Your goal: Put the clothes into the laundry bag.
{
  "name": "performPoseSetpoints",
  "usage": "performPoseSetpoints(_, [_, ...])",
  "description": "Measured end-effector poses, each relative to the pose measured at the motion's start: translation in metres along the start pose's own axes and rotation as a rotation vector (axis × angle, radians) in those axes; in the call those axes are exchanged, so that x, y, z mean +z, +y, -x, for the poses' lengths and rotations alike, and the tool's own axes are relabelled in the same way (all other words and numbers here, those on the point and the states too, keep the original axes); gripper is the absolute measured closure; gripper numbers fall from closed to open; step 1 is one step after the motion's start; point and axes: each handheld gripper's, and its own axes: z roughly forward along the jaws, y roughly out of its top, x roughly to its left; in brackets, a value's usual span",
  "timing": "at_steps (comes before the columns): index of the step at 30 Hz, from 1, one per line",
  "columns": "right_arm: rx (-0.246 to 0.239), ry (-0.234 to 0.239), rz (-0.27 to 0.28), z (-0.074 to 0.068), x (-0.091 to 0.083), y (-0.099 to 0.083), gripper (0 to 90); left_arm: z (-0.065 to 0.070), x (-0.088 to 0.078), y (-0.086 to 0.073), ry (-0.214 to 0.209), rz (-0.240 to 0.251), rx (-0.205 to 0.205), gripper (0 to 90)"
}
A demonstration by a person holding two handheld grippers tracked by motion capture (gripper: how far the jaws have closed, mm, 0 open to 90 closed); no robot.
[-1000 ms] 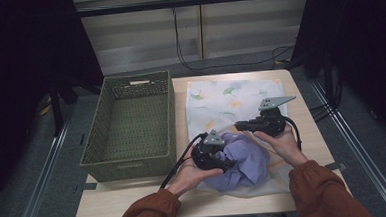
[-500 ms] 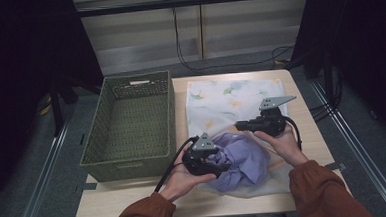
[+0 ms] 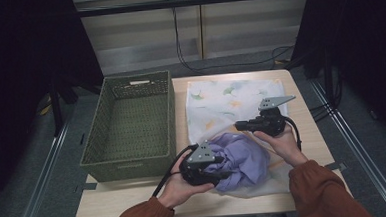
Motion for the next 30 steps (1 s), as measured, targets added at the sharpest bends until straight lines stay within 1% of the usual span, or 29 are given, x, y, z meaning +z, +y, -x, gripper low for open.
performPoseSetpoints(1, [0.002, 0.000, -0.002, 0.000, 0.000, 0.000, 89.5, -0.001, 0.001, -0.001, 0.002, -0.003, -0.006, 46.9])
performPoseSetpoints(3, [0.001, 0.001, -0.002, 0.000, 0.001, 0.000, 89.5, -0.004, 0.006, -0.006, -0.014, -0.003, -0.037, 43.3])
performPoseSetpoints(4, [-0.002, -0.001, -0.003, 0.000, 0.001, 0.000, 89.5, -0.006, 0.008, -0.008, -0.028, -0.016, -0.045, 41.6])
performPoseSetpoints(5, [-0.002, 0.000, -0.005, -0.001, 0.001, 0.000, 89.5, -0.005, 0.011, -0.011, -0.028, -0.028, -0.047, 40.5])
performPoseSetpoints(6, [-0.002, 0.004, -0.007, -0.001, 0.002, -0.001, 89.5, -0.005, 0.014, -0.013, -0.019, -0.040, -0.045, 38.9])
performPoseSetpoints(7, [0.000, 0.005, -0.007, 0.000, 0.002, -0.001, 89.5, -0.005, 0.018, -0.015, -0.034, -0.066, -0.036, 38.1])
performPoseSetpoints(8, [0.004, 0.006, -0.009, 0.000, 0.003, -0.001, 89.5, -0.005, 0.021, -0.017, -0.026, -0.072, -0.027, 37.7])
performPoseSetpoints(9, [0.003, 0.007, -0.011, 0.000, 0.004, -0.002, 89.6, -0.005, 0.022, -0.017, -0.012, -0.093, -0.014, 36.3])
performPoseSetpoints(11, [0.001, 0.014, -0.016, 0.000, 0.005, -0.003, 89.5, -0.007, 0.025, -0.019, -0.041, -0.101, -0.024, 33.1])
performPoseSetpoints(12, [0.001, 0.011, -0.018, 0.000, 0.006, -0.003, 89.5, -0.008, 0.028, -0.021, -0.053, -0.128, -0.023, 31.0])
performPoseSetpoints(14, [0.002, 0.011, -0.020, -0.001, 0.006, -0.003, 89.5, -0.010, 0.034, -0.026, -0.060, -0.158, -0.027, 25.4])
performPoseSetpoints(15, [0.003, 0.011, -0.020, -0.001, 0.006, -0.003, 89.5, -0.011, 0.035, -0.028, -0.050, -0.167, -0.009, 24.0])
performPoseSetpoints(16, [0.001, 0.011, -0.021, -0.001, 0.006, -0.003, 89.5, -0.013, 0.035, -0.029, -0.049, -0.176, 0.003, 24.1])
performPoseSetpoints(17, [0.002, 0.011, -0.021, -0.001, 0.006, -0.003, 89.5, -0.012, 0.037, -0.031, -0.063, -0.161, -0.015, 24.0])
performPoseSetpoints(18, [0.003, 0.011, -0.021, -0.001, 0.006, -0.003, 89.5, -0.012, 0.038, -0.032, -0.064, -0.169, -0.018, 23.4])
performPoseSetpoints(19, [0.002, 0.011, -0.021, -0.001, 0.006, -0.003, 89.4, -0.012, 0.040, -0.034, -0.072, -0.153, -0.021, 22.4])
performPoseSetpoints(20, [0.001, 0.010, -0.021, -0.001, 0.006, -0.003, 89.4, -0.012, 0.040, -0.034, -0.065, -0.184, -0.015, 21.6])
performPoseSetpoints(21, [0.003, 0.011, -0.020, -0.001, 0.007, -0.003, 89.4, -0.011, 0.042, -0.036, -0.066, -0.165, -0.025, 21.3])
performPoseSetpoints(22, [0.001, 0.012, -0.021, -0.001, 0.007, -0.003, 89.4, -0.011, 0.043, -0.036, -0.066, -0.168, -0.015, 21.3])
performPoseSetpoints(23, [0.003, 0.013, -0.021, -0.001, 0.007, -0.003, 89.4, -0.010, 0.045, -0.036, -0.056, -0.176, -0.006, 21.1])
performPoseSetpoints(24, [0.002, 0.013, -0.022, -0.001, 0.007, -0.003, 89.4, -0.009, 0.046, -0.037, -0.058, -0.181, -0.005, 21.2])
performPoseSetpoints(25, [0.002, 0.015, -0.022, -0.001, 0.007, -0.003, 89.4, -0.009, 0.046, -0.036, -0.052, -0.199, -0.010, 22.2])
performPoseSetpoints(26, [0.002, 0.016, -0.022, -0.001, 0.007, -0.003, 89.4, -0.009, 0.047, -0.036, -0.048, -0.205, -0.023, 24.6])
performPoseSetpoints(27, [0.001, 0.015, -0.024, -0.001, 0.007, -0.003, 89.4, -0.010, 0.046, -0.034, -0.045, -0.230, -0.008, 27.0])
performPoseSetpoints(28, [0.000, 0.015, -0.025, -0.002, 0.008, -0.003, 89.4, -0.009, 0.046, -0.034, -0.043, -0.225, -0.019, 30.4])
performPoseSetpoints(29, [-0.003, 0.016, -0.028, -0.002, 0.008, -0.003, 89.4, -0.011, 0.047, -0.034, -0.048, -0.222, -0.021, 35.0])
performPoseSetpoints(30, [-0.002, 0.017, -0.030, -0.002, 0.008, -0.003, 89.4, -0.012, 0.048, -0.035, -0.042, -0.199, -0.032, 38.1])
